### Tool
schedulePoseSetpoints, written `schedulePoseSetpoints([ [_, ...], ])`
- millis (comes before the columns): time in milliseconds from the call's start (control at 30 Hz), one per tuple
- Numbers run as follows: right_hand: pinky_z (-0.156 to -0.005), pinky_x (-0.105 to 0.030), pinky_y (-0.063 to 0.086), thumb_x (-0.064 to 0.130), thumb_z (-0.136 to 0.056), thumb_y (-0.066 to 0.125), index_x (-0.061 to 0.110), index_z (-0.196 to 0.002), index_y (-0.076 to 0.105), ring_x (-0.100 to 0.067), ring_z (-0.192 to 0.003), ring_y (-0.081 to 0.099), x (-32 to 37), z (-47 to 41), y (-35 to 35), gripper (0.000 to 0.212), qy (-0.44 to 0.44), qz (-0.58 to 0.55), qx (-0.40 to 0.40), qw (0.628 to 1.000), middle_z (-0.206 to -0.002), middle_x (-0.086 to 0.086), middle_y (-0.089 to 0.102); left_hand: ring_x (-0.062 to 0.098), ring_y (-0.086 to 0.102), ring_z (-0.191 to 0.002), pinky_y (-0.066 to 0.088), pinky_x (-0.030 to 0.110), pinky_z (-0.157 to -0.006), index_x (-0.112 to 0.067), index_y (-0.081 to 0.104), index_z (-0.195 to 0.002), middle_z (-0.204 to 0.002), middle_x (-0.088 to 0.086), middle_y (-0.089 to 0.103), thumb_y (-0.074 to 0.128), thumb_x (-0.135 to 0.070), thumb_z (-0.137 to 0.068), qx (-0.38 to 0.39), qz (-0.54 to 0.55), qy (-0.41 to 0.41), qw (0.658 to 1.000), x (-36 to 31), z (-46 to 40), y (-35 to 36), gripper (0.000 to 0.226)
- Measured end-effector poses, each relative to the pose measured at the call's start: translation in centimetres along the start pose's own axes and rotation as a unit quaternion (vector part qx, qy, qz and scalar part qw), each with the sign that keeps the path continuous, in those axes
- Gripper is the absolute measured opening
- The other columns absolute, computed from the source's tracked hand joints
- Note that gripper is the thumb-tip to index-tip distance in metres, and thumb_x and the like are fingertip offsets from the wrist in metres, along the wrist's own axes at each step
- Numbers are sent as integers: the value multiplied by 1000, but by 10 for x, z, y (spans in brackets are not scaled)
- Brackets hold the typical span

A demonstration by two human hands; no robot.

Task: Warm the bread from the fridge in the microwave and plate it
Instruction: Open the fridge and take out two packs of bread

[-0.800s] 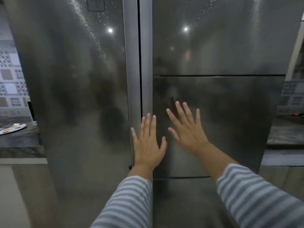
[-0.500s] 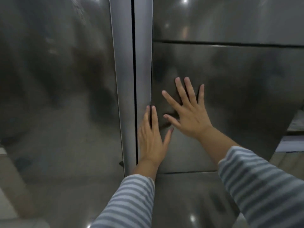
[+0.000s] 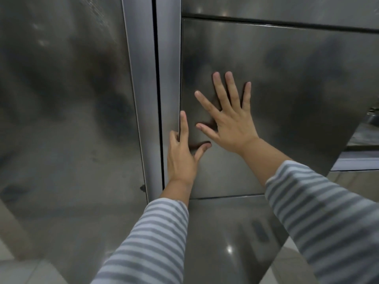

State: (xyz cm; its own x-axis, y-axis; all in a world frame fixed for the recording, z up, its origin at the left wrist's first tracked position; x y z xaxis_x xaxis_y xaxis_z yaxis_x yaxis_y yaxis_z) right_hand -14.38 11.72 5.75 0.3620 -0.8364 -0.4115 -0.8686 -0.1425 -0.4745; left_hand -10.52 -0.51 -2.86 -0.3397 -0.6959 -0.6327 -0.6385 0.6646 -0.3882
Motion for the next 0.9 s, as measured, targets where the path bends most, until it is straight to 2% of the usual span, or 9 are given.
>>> schedulePoseSetpoints([
  [167, -111, -67, 4, 65, -91, 36, 34, -152, 15, -39, -146, 7, 0, 4, -9, 72, -1, -13, 11, 1000, -159, -17, 10, 14, 50, -87, 39, 24, -72, -50, -24, -135, -113, 7, 43, 68, -45, -81, 3, -27, -15, 1000, -10, 7, -5, 107],
  [367, -111, -68, 7, 63, -90, 39, 33, -151, 19, -39, -145, 8, 1, 30, -45, 71, 4, -42, 1, 999, -159, -17, 13, 13, 48, -73, 39, 26, -63, -50, -28, -135, -105, 3, 39, 69, -44, -82, 8, -69, -12, 998, -38, 42, -22, 111],
  [500, -110, -68, 10, 57, -90, 40, 33, -151, 16, -36, -147, 3, -2, 55, -84, 70, 20, -59, 33, 998, -160, -16, 8, 17, 60, -82, 44, 28, -69, -59, -35, -128, -110, 5, 40, 74, -30, -81, 28, -72, 0, 997, -67, 76, -35, 122],
  [600, -110, -67, 11, 53, -91, 37, 34, -152, 8, -34, -148, 0, -4, 82, -117, 70, 42, -78, 66, 994, -161, -13, 2, 14, 58, -87, 46, 28, -72, -57, -37, -127, -115, 3, 36, 70, -24, -85, 59, -72, 14, 996, -96, 108, -46, 120],
  [667, -112, -65, 11, 53, -92, 30, 33, -152, 0, -31, -148, -5, -4, 102, -140, 69, 61, -103, 97, 988, -161, -10, -6, 11, 52, -88, 46, 25, -75, -51, -32, -131, -115, -1, 34, 66, -20, -88, 83, -68, 33, 994, -115, 132, -55, 112],
  [767, -115, -61, 11, 53, -92, 19, 32, -150, -9, -25, -148, -8, -2, 130, -177, 68, 84, -145, 122, 978, -161, -6, -11, 16, 56, -91, 50, 29, -74, -44, -24, -140, -120, 3, 43, 58, -18, -92, 95, -82, 83, 989, -141, 163, -76, 99],
  [833, -116, -59, 9, 52, -95, 22, 31, -151, -9, -23, -148, -9, 2, 144, -203, 67, 90, -156, 115, 977, -161, -5, -11, 20, 57, -87, 50, 30, -67, -35, -9, -149, -116, 5, 48, 57, -17, -91, 59, -129, 112, 983, -155, 176, -94, 90],
  [900, -116, -59, 6, 48, -97, 30, 31, -152, -6, -24, -148, -9, 6, 155, -228, 68, 91, -144, 92, 981, -161, -6, -11, 23, 57, -86, 53, 36, -66, -25, 12, -150, -111, 7, 52, 64, -18, -84, -1, -178, 135, 975, -168, 185, -113, 85],
])
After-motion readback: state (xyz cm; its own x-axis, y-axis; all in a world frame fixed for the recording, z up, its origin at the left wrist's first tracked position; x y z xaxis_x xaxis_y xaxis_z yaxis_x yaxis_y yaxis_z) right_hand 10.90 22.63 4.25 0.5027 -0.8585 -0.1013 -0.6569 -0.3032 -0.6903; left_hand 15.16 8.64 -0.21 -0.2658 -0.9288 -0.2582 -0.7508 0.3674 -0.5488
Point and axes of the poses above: each hand's wrist, its own z-axis away from the middle knuckle, its own y-axis out of the palm, x = y × z, the point moved 3 cm from there along -z, towards the middle knuckle
